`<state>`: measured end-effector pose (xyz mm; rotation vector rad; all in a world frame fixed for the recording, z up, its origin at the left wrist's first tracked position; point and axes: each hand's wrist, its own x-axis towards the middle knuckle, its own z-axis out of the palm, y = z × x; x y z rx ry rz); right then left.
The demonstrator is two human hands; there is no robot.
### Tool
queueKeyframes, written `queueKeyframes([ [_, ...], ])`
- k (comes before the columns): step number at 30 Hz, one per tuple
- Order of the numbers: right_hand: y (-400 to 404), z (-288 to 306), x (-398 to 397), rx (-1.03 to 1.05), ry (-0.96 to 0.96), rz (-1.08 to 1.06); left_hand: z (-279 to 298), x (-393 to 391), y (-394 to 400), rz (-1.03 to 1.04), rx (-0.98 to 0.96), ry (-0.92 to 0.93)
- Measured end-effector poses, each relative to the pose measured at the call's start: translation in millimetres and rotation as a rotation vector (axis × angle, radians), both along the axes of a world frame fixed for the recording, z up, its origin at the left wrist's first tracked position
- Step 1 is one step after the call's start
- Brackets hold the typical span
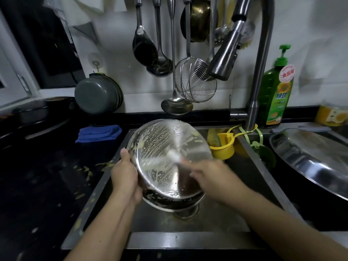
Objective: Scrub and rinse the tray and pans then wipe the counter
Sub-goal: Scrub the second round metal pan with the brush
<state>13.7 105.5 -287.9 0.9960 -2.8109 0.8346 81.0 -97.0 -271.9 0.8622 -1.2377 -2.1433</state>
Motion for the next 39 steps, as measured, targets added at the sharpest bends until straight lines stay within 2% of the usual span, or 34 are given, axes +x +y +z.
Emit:
queueKeyframes([
  [2,12.8,10.2,-23.3,0.094,0.064,-0.259,2.3,1.3,0.5,-0.002,0.039,0.016],
  [3,13.7,9.8,-22.8,0.109,0.056,-0.271,2.4,0.9,1.6,0.006,0.043,0.022],
  [4,8.4,6.3,-14.9,0.088,0.027,-0.200,3.3,0.4,2.7,0.015,0.039,0.019],
  [6,-11.3,-2.4,17.8,0.002,-0.064,0.071,3.2,-0.4,2.4,0.033,0.053,0.009],
  [7,-13.5,-5.1,20.3,-0.016,-0.075,0.110,1.8,-0.7,0.7,0.035,0.068,0.009],
  [11,8.6,7.7,-22.8,0.117,-0.006,-0.248,4.3,3.4,3.7,0.046,0.076,-0.001],
  [12,9.1,6.0,-17.6,0.128,-0.009,-0.213,4.8,2.8,5.4,0.046,0.064,-0.003],
  [15,-14.0,-4.2,29.8,0.004,-0.116,0.159,6.7,0.4,8.0,0.043,0.067,0.012],
  [16,-16.8,-4.8,35.3,-0.033,-0.112,0.188,6.3,-0.8,8.3,0.035,0.064,0.018],
  [19,-19.7,1.4,17.4,-0.033,0.054,0.089,7.9,-2.3,14.8,-0.032,0.060,0.045],
  [21,-24.1,5.3,18.3,-0.048,0.133,0.096,7.9,-5.2,20.5,-0.063,0.021,0.054],
  [27,2.1,10.4,32.6,0.128,0.106,0.128,4.4,-8.3,22.1,-0.065,0.007,0.078],
  [33,-28.9,20.6,25.9,0.093,0.220,0.095,3.8,-7.5,26.3,-0.059,-0.048,0.091],
  [37,-4.7,13.4,37.9,0.187,0.153,0.191,4.2,-5.8,14.3,0.046,-0.008,0.098],
  [39,-2.7,8.5,27.4,0.177,0.146,0.135,2.8,-5.3,8.5,0.105,0.045,0.117],
])
